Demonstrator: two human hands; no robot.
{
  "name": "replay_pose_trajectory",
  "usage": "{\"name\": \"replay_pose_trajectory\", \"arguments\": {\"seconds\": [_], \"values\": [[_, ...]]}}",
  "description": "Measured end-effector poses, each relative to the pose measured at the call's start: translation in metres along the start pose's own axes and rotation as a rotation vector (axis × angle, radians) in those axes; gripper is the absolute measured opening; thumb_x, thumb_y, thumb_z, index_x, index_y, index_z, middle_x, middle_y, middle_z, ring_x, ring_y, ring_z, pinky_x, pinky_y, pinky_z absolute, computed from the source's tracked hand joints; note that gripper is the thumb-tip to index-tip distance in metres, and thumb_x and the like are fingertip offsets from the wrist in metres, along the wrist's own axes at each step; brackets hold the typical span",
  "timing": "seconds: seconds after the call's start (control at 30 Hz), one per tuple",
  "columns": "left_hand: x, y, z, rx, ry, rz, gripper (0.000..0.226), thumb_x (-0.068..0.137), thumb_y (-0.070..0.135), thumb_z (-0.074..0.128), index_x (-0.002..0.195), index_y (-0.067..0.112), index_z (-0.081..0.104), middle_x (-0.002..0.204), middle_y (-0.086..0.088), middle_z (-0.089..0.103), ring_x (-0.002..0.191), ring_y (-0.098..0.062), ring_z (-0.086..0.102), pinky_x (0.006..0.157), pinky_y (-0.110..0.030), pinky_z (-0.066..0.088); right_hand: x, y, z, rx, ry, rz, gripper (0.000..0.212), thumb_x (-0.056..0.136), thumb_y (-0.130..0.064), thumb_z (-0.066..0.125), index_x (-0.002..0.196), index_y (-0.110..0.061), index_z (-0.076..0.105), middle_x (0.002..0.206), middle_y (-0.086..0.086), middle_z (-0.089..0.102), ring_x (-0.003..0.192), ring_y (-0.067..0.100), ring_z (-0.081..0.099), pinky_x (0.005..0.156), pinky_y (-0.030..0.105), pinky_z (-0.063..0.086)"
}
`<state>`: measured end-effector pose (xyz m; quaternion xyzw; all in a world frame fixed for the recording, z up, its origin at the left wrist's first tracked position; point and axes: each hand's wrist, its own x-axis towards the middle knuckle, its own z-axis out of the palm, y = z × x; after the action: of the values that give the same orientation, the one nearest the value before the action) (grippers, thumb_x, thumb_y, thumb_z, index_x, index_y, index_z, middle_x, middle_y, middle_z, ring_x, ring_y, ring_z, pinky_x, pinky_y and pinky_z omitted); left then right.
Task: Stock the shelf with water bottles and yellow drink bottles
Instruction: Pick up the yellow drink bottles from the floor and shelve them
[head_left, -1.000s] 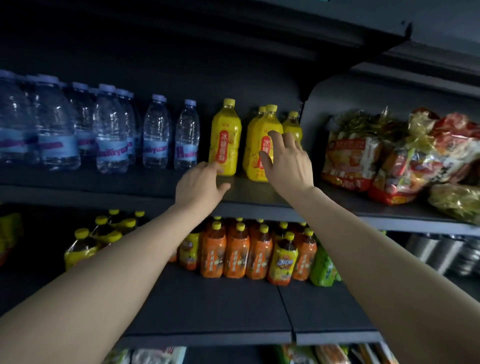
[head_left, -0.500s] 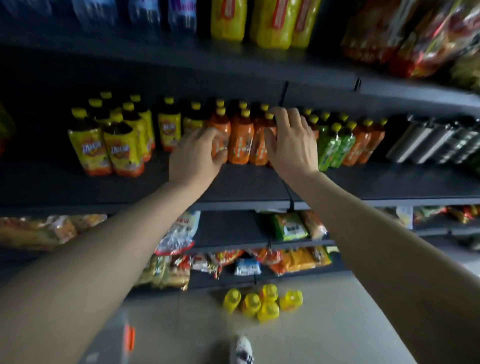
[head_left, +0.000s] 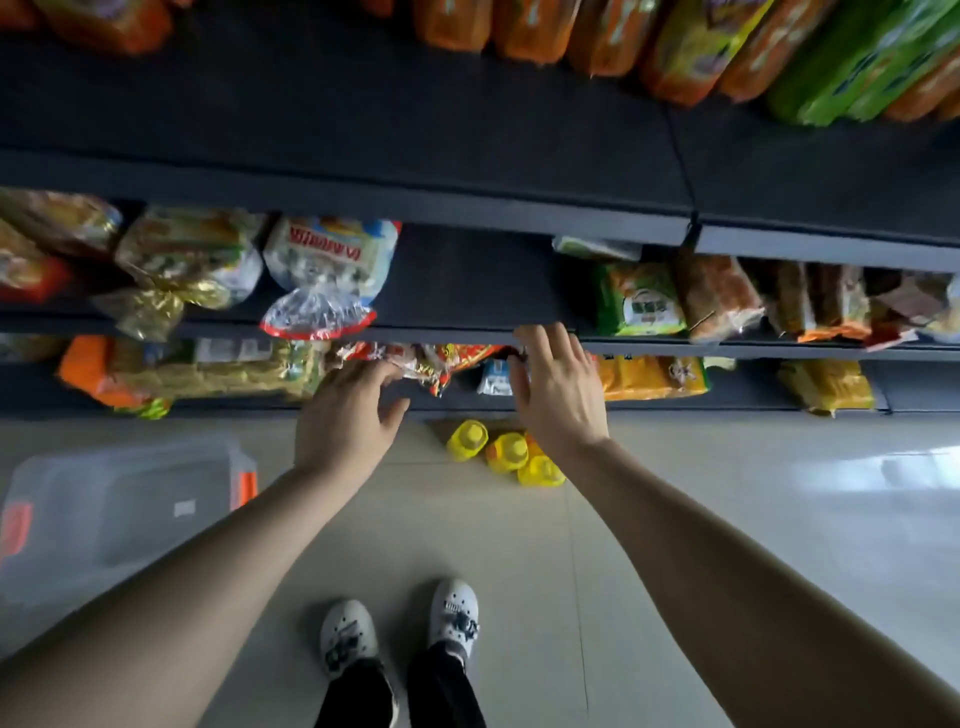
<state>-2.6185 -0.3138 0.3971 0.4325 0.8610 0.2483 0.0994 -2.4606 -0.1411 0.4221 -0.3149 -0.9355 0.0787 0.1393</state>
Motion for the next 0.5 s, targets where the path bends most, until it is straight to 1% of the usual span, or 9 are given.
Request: {"name": "replay_pose_trajectory", "arguments": {"seconds": [0.1,0.23,0.37,0.5], "values": [[-0.014,-0.032,0.066,0.022,-0.079,-0.08,0.03,0.08,0.024,0.078,0.107,0.02,0.066,0.102,0.0,0.069,0.092,-0.029,0.065,0.069,-0.039,0.054,-0.02,0.026,0.071,0.012,-0.126,0.017,0.028,0.092,-0.022,0.057,0.118,-0.011,0.055,0.108,0.011,0.057,0.093,0.034,0.056,0.08,0.045,0.049],[-0.028,-0.074,0.155,0.024,-0.167,-0.122,0.031,0.081,0.024,0.077,0.11,0.018,0.066,0.105,-0.003,0.068,0.094,-0.029,0.064,0.071,-0.041,0.056,-0.049,0.062,0.165,0.004,-0.303,0.05,0.04,0.088,-0.024,0.064,0.125,-0.014,0.051,0.114,0.011,0.058,0.099,0.036,0.057,0.082,0.044,0.047],[-0.037,-0.115,0.245,0.046,-0.25,-0.146,0.032,0.083,0.028,0.074,0.113,0.02,0.065,0.107,-0.002,0.068,0.096,-0.028,0.063,0.072,-0.039,0.056,-0.072,0.096,0.253,-0.012,-0.395,0.055,0.048,0.086,-0.027,0.068,0.129,-0.015,0.05,0.117,0.01,0.057,0.102,0.035,0.058,0.082,0.043,0.044],[-0.041,-0.157,0.326,0.064,-0.31,-0.184,0.032,0.087,0.031,0.07,0.117,0.021,0.063,0.112,0.001,0.067,0.101,-0.023,0.062,0.075,-0.038,0.056,-0.086,0.127,0.336,0.008,-0.449,0.087,0.053,0.085,-0.028,0.069,0.132,-0.019,0.047,0.122,0.008,0.056,0.106,0.035,0.058,0.085,0.045,0.045]]}}
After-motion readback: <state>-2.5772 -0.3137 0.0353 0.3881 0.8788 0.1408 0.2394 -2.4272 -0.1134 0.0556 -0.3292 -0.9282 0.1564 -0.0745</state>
